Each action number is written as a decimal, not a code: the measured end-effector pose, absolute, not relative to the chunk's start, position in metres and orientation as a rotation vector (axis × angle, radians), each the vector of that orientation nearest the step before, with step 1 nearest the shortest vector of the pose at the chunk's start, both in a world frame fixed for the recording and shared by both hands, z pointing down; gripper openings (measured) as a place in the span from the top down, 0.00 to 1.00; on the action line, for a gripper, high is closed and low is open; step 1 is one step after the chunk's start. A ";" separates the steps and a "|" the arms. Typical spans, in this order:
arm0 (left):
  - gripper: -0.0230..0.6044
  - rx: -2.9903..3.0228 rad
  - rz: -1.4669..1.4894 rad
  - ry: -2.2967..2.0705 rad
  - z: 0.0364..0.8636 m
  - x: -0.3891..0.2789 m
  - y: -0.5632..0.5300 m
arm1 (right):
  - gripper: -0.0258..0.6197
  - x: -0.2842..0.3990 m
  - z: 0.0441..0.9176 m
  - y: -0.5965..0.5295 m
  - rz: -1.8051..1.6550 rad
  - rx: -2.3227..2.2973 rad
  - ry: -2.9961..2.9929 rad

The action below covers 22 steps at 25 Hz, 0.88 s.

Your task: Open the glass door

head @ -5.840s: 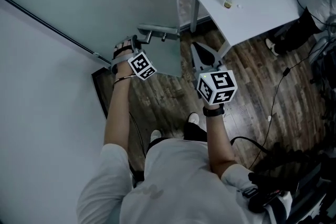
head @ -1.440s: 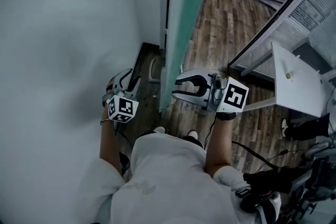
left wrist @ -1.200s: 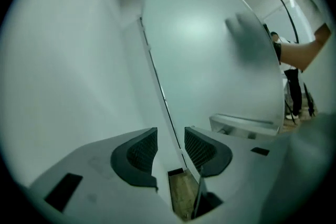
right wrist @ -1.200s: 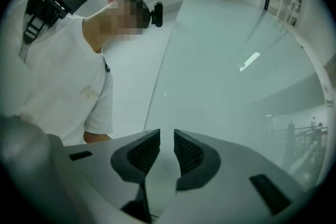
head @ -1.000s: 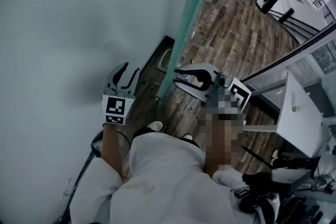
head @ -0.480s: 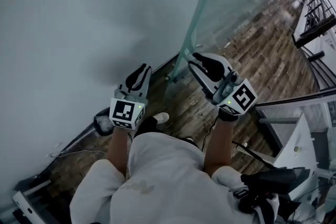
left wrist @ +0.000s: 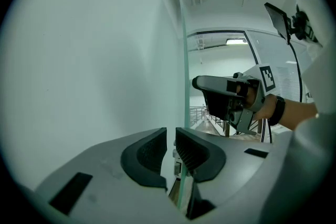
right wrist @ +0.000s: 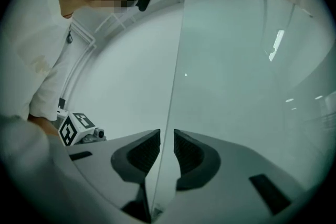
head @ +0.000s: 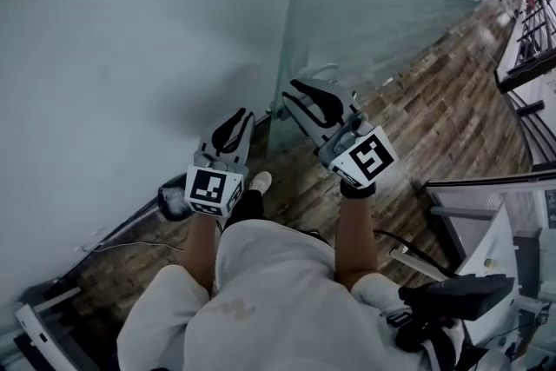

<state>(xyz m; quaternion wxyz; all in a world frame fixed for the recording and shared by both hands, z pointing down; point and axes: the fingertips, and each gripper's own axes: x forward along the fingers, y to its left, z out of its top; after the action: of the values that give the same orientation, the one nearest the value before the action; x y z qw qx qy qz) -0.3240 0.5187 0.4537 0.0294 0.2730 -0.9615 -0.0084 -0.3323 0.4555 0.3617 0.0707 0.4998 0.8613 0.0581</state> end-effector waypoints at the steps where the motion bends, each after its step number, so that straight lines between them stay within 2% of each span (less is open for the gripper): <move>1: 0.88 0.839 -0.025 -2.968 0.453 -0.328 0.522 | 0.83 -0.340 0.363 0.461 0.155 1.500 2.605; 13: 0.88 0.764 -0.043 -3.001 0.445 -0.374 0.558 | 0.83 -0.398 0.358 0.497 0.020 1.492 2.632; 18: 0.88 0.757 -0.031 -2.996 0.452 -0.394 0.572 | 0.83 -0.429 0.375 0.515 0.045 1.431 2.732; 22: 0.88 0.791 -0.044 -2.979 0.458 -0.405 0.575 | 0.83 -0.453 0.393 0.517 -0.061 1.383 2.833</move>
<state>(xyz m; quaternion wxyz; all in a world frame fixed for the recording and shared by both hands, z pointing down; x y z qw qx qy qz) -0.4053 0.5749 0.4578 0.0295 0.2563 -0.9660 -0.0142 -0.4525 0.5173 0.3927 -0.0057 0.4386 0.8984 -0.0193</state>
